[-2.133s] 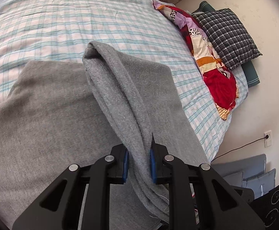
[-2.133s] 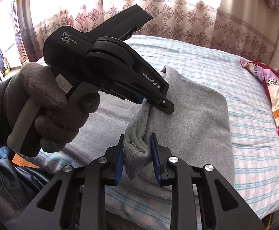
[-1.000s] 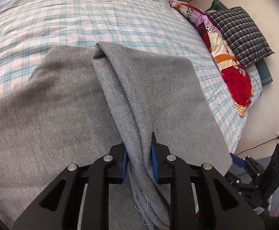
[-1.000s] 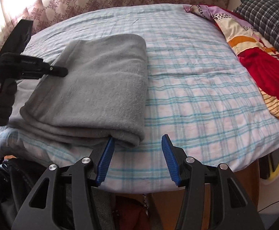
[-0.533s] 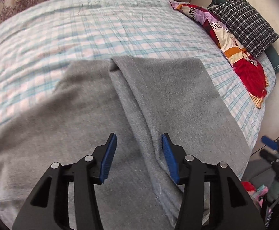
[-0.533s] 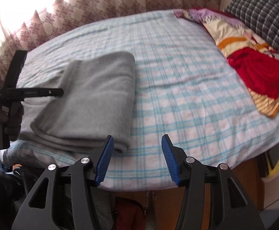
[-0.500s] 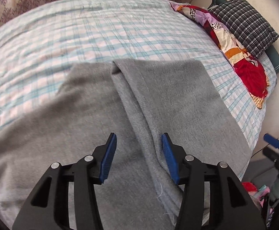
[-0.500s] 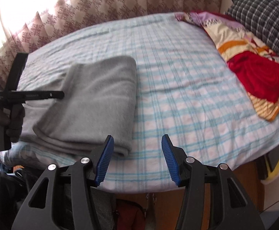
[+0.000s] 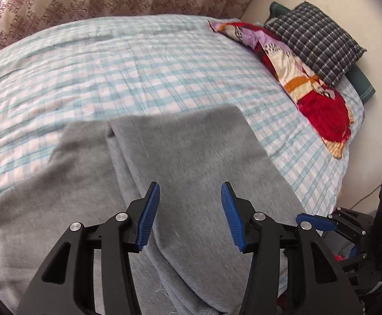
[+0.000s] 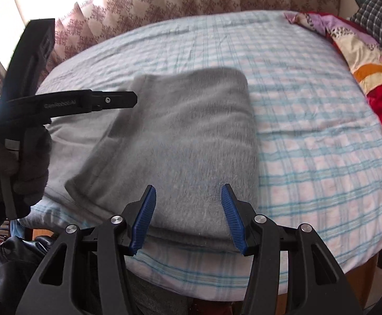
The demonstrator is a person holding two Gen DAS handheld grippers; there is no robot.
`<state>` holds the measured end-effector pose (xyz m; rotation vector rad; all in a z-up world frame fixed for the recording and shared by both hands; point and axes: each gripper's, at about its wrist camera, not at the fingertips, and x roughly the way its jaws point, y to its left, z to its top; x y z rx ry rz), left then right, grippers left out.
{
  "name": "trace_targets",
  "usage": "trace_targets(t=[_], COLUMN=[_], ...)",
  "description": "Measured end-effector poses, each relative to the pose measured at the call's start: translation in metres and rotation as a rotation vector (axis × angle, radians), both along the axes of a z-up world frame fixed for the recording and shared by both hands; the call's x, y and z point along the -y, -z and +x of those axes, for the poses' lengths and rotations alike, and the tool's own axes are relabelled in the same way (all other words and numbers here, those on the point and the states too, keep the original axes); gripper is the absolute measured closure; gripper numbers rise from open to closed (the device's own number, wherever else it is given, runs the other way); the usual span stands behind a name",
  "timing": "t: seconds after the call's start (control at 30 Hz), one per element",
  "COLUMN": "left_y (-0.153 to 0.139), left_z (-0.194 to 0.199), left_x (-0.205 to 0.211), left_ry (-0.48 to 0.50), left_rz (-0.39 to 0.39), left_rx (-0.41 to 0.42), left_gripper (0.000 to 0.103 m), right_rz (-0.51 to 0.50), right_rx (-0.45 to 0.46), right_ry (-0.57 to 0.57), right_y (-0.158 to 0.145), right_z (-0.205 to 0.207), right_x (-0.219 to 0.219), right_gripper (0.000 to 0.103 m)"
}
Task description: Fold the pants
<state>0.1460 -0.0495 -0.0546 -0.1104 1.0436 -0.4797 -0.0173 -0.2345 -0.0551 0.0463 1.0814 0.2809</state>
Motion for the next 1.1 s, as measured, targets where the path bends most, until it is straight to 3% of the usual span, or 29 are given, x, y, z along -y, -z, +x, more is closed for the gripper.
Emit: trace_targets(t=[0.13,0.23,0.4,0.57,0.9,1.1], left_y=[0.030,0.037,0.033,0.019,0.003,0.004], left_z=[-0.002,-0.003,0.002,0.006,0.006,0.005], left_x=[0.003,-0.001,-0.009,-0.022,-0.040,-0.039], left_ry=[0.010,0.016,0.020,-0.010,-0.046,-0.036], left_rz=[0.056,0.035,-0.003,-0.018,-0.032,-0.047], left_rx=[-0.067,-0.071,-0.101,-0.083,-0.054,-0.053], left_gripper=[0.053,0.053,0.053,0.052,0.052,0.052], right_rz=[-0.004,-0.008,0.013,0.036,0.036,0.023], right_rx=[-0.024,-0.026,0.013,0.063,0.039,-0.022], right_ry=[0.002,-0.009,0.012,-0.076,-0.250,-0.253], right_y=[0.016,0.016,-0.001,-0.015,-0.004,0.018], right_z=[-0.003,-0.002,-0.001,0.001,0.009,0.005], right_x=[-0.001,-0.002,-0.001,-0.031,-0.102,-0.108], right_gripper=[0.051,0.051,0.051,0.051,0.051,0.050])
